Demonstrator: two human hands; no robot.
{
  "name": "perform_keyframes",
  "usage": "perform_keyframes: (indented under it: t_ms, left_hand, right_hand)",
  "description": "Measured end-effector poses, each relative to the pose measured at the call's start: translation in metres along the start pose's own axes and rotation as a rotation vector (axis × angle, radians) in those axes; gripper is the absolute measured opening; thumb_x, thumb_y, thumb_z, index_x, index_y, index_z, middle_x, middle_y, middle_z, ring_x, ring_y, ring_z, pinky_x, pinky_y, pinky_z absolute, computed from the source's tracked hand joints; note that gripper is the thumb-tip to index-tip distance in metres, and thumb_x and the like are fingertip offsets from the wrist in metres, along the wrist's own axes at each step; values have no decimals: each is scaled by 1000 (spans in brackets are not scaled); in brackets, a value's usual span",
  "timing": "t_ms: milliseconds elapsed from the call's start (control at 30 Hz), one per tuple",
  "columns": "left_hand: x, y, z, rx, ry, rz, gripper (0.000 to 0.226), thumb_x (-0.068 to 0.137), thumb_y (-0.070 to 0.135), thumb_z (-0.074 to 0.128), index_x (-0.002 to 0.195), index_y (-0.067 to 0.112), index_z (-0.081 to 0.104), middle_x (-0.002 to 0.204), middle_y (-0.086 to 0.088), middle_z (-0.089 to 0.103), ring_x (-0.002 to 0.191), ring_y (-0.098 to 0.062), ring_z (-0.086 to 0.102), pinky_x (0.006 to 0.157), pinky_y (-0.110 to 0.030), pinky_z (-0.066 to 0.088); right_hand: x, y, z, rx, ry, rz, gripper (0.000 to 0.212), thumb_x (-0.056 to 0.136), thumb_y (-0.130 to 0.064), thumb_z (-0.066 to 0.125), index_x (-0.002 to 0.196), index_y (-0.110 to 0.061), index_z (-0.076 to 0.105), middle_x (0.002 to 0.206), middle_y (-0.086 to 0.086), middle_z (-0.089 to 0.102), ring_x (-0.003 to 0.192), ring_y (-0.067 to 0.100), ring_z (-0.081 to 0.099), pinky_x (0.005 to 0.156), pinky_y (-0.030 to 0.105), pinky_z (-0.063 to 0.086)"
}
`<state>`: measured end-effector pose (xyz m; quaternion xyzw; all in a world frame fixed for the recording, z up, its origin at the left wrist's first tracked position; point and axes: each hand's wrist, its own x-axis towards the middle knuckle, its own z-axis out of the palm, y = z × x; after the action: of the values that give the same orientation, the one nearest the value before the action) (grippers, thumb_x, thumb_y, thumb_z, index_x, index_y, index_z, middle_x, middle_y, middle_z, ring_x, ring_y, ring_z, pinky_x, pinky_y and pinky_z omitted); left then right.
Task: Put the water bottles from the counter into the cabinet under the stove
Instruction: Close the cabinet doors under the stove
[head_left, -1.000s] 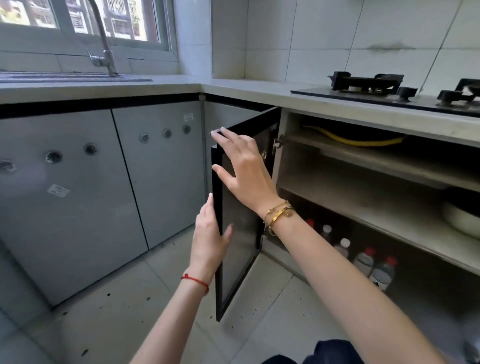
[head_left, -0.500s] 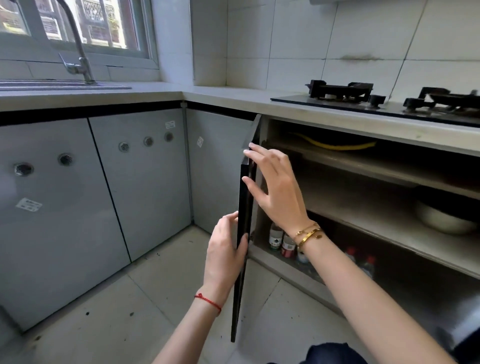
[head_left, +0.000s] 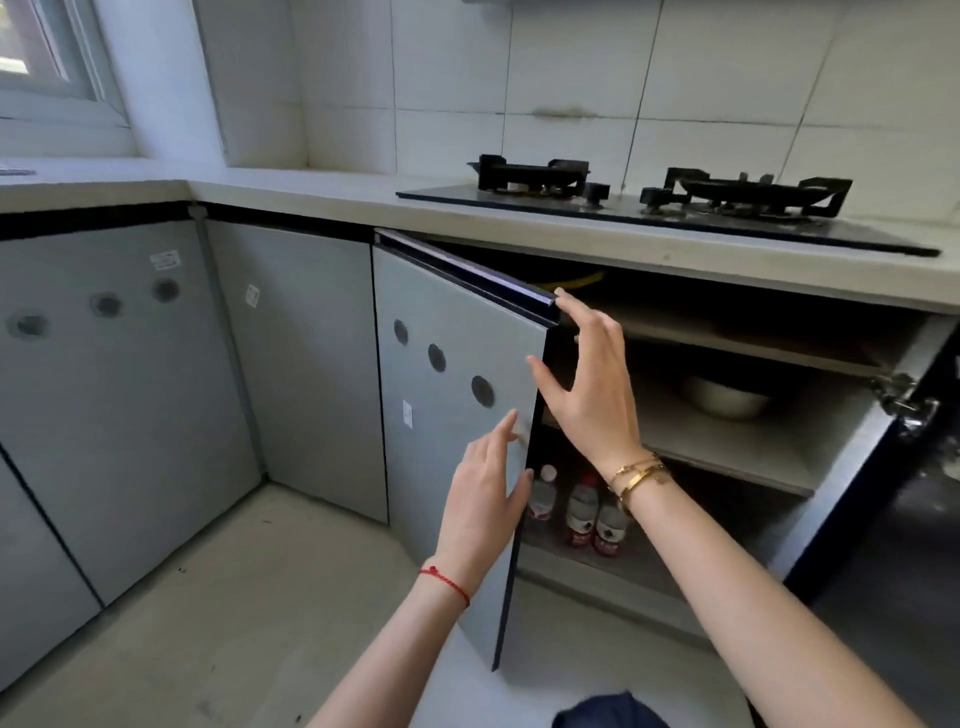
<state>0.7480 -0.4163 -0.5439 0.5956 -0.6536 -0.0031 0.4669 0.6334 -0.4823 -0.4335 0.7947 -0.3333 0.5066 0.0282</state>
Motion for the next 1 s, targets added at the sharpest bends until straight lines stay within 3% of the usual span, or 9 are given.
perform_keyframes:
  t_ms: [100, 233, 400, 667, 1000]
  left_hand:
    - [22, 6, 24, 5, -94, 26, 74, 94, 26, 56, 153, 23, 12, 143, 3, 44, 132, -13, 37, 106, -27, 37]
    - [53, 8, 53, 31, -181, 44, 80, 93, 27, 56, 154, 22, 5, 149, -3, 32, 134, -22, 31, 108, -33, 39]
    - [85, 8, 78, 65, -248, 43, 81, 91, 24, 57, 154, 20, 6, 148, -6, 29, 130, -29, 34, 100, -38, 45]
    - [116, 6, 105, 125, -299, 30, 87, 88, 18, 57, 154, 19, 0, 146, -10, 25, 124, -33, 36, 95, -40, 48]
    - [133, 1, 124, 162, -303, 31, 91, 88, 13, 57, 154, 20, -6, 144, -12, 24, 121, -32, 38, 84, -37, 54]
  right_hand:
    - [12, 27, -8, -39, -15, 87, 69, 88, -29, 66, 147, -19, 30, 142, 1, 41, 134, 10, 33, 107, 12, 29]
    - [29, 63, -9, -170, -54, 62, 72, 88, -27, 65, 149, -19, 26, 151, -3, 36, 137, 18, 30, 114, 36, 35]
    - [42, 98, -3, -323, -74, 51, 75, 89, -27, 62, 151, -20, 21, 156, -4, 30, 141, 22, 29, 115, 41, 32]
    - [56, 132, 9, -623, -114, 76, 86, 88, -31, 63, 154, -20, 9, 164, -3, 3, 149, 28, 11, 120, 51, 17]
    - [59, 154, 28, -847, -8, 2, 81, 91, -36, 58, 154, -15, 11, 163, 1, 10, 145, 33, 22, 115, 52, 27]
